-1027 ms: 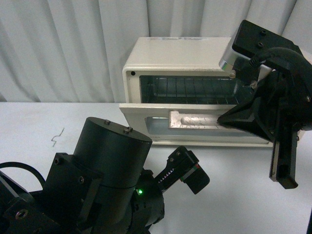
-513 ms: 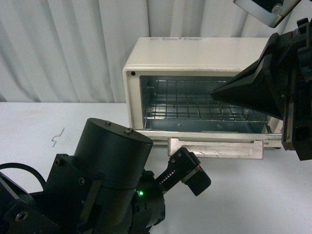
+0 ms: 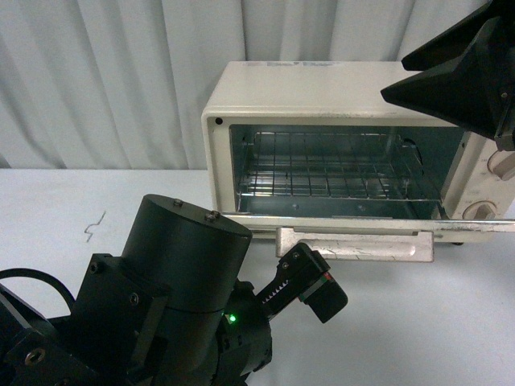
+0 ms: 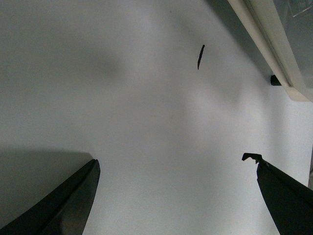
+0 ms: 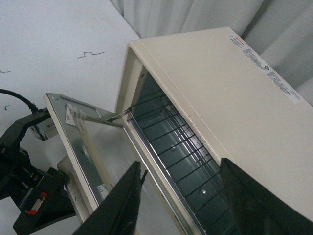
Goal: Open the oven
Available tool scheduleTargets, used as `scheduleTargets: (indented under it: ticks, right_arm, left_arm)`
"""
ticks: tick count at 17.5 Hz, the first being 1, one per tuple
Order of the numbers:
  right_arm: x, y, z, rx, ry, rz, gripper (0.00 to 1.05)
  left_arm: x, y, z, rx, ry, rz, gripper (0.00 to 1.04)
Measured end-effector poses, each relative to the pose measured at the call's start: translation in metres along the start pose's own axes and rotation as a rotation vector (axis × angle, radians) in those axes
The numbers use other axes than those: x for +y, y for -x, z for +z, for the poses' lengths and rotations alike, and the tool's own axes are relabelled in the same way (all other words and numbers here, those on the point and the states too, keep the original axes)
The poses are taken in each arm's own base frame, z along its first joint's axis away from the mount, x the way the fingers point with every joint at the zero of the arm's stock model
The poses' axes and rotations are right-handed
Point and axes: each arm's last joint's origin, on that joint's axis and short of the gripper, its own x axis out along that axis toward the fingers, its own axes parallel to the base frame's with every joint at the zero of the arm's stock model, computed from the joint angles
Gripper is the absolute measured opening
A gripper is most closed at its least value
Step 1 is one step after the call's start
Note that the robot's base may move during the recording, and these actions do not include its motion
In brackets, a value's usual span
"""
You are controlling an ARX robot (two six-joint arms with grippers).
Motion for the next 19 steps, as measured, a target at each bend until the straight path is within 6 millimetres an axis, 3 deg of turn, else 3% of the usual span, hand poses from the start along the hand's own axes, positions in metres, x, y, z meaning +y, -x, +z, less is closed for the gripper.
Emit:
scheduleTargets:
  ticks: [5,9,10,11,12,14,17,19]
  right_arm:
    - [0.000,0.000,0.000,0.000,0.000,0.000,0.98]
    - [0.000,0.000,0.000,-0.001,-0.001,-0.002,0.98]
    - [0.002,-0.004,0.002,-0.038,-0.002,-0.251,0.90]
    - [0.021,0.013,-0.018,-0.075,-0.211,-0.610,0.72]
    - [0.030,0.041,-0.038,-0.156,-0.399,-0.853,0.54]
    - [0.042,0.062,-0.047,-0.229,-0.470,-0.894,0.34]
    - [0.066,0.076,-0.067,-0.210,-0.510,-0.859,0.03]
    - [0.075,0.089,-0.074,-0.221,-0.517,-0.874,0.02]
  left_arm:
    - [0.000,0.000,0.000,0.000,0.000,0.000,0.98]
    - [0.000,0.000,0.000,0.000,0.000,0.000,0.98]
    - [0.000,0.000,0.000,0.000,0.000,0.000,0.98]
    - [0.000,0.000,0.000,0.006,-0.001,-0.006,0.98]
    - [0.000,0.000,0.000,0.003,0.000,-0.002,0.98]
    - [0.000,0.000,0.000,-0.001,-0.001,0.000,0.98]
    - [0.000,0.000,0.000,0.004,0.000,-0.003,0.98]
    - [0.000,0.000,0.000,0.002,0.000,-0.001,0.98]
